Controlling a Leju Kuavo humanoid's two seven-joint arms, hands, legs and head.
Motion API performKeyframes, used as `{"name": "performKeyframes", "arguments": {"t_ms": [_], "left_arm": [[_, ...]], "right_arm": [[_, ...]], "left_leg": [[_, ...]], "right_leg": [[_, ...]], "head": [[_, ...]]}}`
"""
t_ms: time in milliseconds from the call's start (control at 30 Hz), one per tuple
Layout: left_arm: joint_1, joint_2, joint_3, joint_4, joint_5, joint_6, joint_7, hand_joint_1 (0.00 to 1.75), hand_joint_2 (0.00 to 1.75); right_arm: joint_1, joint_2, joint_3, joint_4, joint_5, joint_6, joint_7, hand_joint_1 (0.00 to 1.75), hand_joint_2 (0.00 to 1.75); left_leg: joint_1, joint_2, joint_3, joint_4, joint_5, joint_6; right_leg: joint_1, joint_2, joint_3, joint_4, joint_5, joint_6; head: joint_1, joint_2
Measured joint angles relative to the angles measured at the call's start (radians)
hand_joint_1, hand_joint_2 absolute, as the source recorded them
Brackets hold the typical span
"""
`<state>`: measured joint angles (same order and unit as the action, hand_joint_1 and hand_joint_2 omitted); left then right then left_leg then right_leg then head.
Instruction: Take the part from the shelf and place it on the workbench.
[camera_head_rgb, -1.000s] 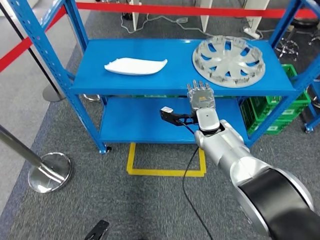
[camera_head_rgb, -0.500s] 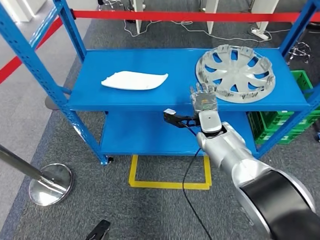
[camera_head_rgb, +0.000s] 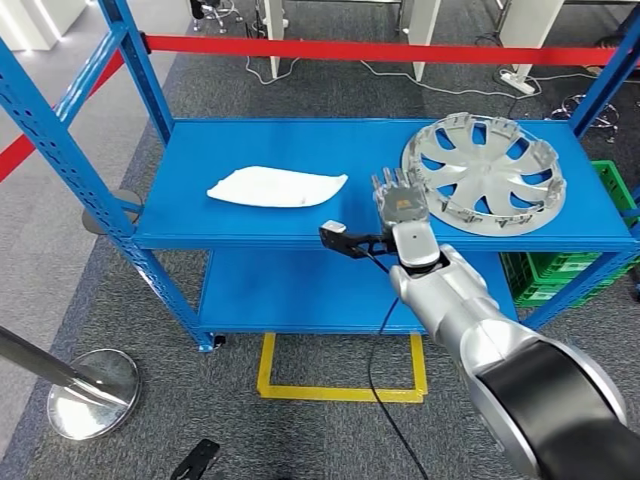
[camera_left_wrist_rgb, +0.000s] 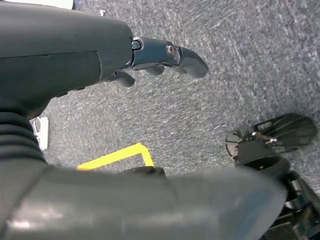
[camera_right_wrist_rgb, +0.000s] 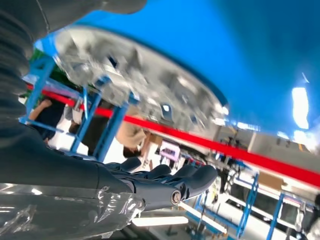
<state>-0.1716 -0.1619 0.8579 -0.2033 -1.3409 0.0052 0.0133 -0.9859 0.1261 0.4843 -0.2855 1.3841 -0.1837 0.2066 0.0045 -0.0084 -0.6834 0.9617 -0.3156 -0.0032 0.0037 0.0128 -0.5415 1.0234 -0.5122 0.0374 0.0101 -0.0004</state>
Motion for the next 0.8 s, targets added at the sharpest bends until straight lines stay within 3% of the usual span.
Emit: {"name": "performKeyframes", "arguments": {"t_ms": [33,100,133,167,200,233,300,333,367,400,500,567,633,733,800], "left_arm": [[-0.001,-0.001,0.000,0.000,0.000,0.001,0.000,0.00,1.75],[-0.002,-0.002,0.000,0.000,0.000,0.002,0.000,0.00,1.75],[-0.001,-0.002,0.000,0.000,0.000,0.002,0.000,0.00,1.75],[0.000,-0.003,0.000,0.000,0.000,0.002,0.000,0.00,1.75],[0.001,-0.004,0.000,0.000,0.000,0.002,0.000,0.00,1.75],[0.001,-0.004,0.000,0.000,0.000,0.002,0.000,0.00,1.75],[0.001,-0.005,0.000,0.000,0.000,0.002,0.000,0.00,1.75],[0.000,-0.005,0.000,0.000,0.000,0.002,0.000,0.00,1.75],[0.000,-0.004,0.000,0.000,-0.001,0.002,0.000,0.00,1.75],[-0.001,-0.004,0.000,0.000,-0.001,0.002,0.000,0.00,1.75],[-0.001,-0.003,0.000,0.000,-0.003,0.001,0.000,0.00,1.75],[-0.003,-0.003,0.000,0.000,-0.006,-0.001,0.000,0.00,1.75],[-0.005,-0.004,-0.001,0.000,-0.016,-0.006,0.003,0.00,1.75],[-0.009,-0.008,-0.002,0.000,-0.030,-0.012,0.012,0.00,1.75],[-0.010,-0.011,-0.002,0.000,-0.033,-0.014,0.016,0.00,1.75]], "right_arm": [[-0.006,0.000,-0.001,0.000,0.000,-0.001,-0.001,0.00,1.75],[-0.009,0.000,-0.002,0.000,0.001,-0.002,-0.002,0.00,1.75],[-0.006,0.000,-0.002,0.000,0.001,-0.002,-0.002,0.00,1.75],[-0.002,0.000,-0.003,0.001,0.001,-0.002,-0.002,0.00,1.75],[0.001,0.000,-0.003,0.001,0.001,-0.002,-0.002,0.00,1.75],[0.001,0.000,-0.004,0.001,0.001,-0.002,-0.002,0.00,1.75],[-0.004,0.000,-0.006,0.001,0.001,-0.003,-0.003,0.00,1.75],[-0.006,0.001,-0.007,0.001,0.001,-0.004,-0.004,0.00,1.75],[-0.008,0.002,-0.007,0.001,0.001,-0.004,-0.005,0.00,1.75],[-0.009,0.003,-0.007,0.001,0.001,-0.006,-0.008,0.00,1.75],[-0.009,0.005,-0.009,0.001,0.001,-0.007,-0.010,0.00,1.75],[-0.011,0.005,-0.012,0.001,-0.002,0.001,-0.002,0.00,1.75],[-0.013,-0.001,-0.022,0.002,-0.007,0.028,0.025,0.00,1.75],[-0.015,-0.027,-0.040,0.002,-0.011,0.079,0.071,0.00,1.75],[-0.016,-0.046,-0.051,0.002,-0.010,0.097,0.084,0.00,1.75]], "left_leg": [[0.002,0.000,0.004,-0.001,-0.003,0.005],[0.002,0.000,0.008,-0.001,-0.010,0.013],[0.002,0.000,0.010,0.000,-0.013,0.015],[0.002,-0.001,0.013,0.001,-0.017,0.015],[0.002,-0.003,0.016,0.002,-0.020,0.014],[0.003,-0.005,0.020,0.004,-0.024,0.012],[0.001,-0.008,0.027,0.011,-0.033,0.004],[-0.001,-0.009,0.029,0.015,-0.037,-0.001],[-0.003,-0.010,0.029,0.018,-0.040,-0.005],[-0.005,-0.010,0.029,0.020,-0.043,-0.001],[-0.007,-0.010,0.030,0.019,-0.040,0.037],[-0.007,-0.009,0.032,0.017,-0.035,0.042],[-0.005,-0.009,0.033,0.012,-0.032,0.029],[-0.001,-0.008,0.033,0.005,-0.028,-0.012],[0.001,-0.009,0.033,0.003,-0.028,-0.025]], "right_leg": [[0.000,-0.002,-0.017,0.039,-0.024,0.004],[0.000,-0.003,-0.089,0.173,-0.087,0.009],[0.000,-0.003,-0.127,0.236,-0.107,0.010],[-0.001,-0.003,-0.154,0.271,-0.107,0.011],[-0.002,-0.003,-0.164,0.268,-0.085,0.011],[-0.003,-0.003,-0.153,0.224,-0.045,0.012],[-0.007,-0.004,-0.104,0.088,0.043,0.014],[-0.008,-0.004,-0.082,0.036,0.070,0.011],[-0.010,-0.003,-0.070,0.006,0.083,0.008],[-0.011,-0.001,-0.065,-0.004,0.086,0.004],[-0.010,0.003,-0.066,-0.004,0.089,-0.001],[-0.007,0.005,-0.067,-0.004,0.090,-0.007],[-0.005,0.006,-0.068,-0.004,0.090,-0.011],[-0.002,0.002,-0.071,-0.003,0.091,-0.015],[-0.001,0.002,-0.073,-0.002,0.091,-0.017]], "head": [[0.001,0.000],[0.002,0.000],[0.002,0.000],[0.002,0.000],[0.002,0.000],[0.002,0.000],[0.002,0.000],[0.002,0.000],[0.001,0.000],[0.001,0.000],[0.000,0.000],[0.000,0.000],[0.000,0.000],[0.000,0.000],[0.001,0.000]]}}
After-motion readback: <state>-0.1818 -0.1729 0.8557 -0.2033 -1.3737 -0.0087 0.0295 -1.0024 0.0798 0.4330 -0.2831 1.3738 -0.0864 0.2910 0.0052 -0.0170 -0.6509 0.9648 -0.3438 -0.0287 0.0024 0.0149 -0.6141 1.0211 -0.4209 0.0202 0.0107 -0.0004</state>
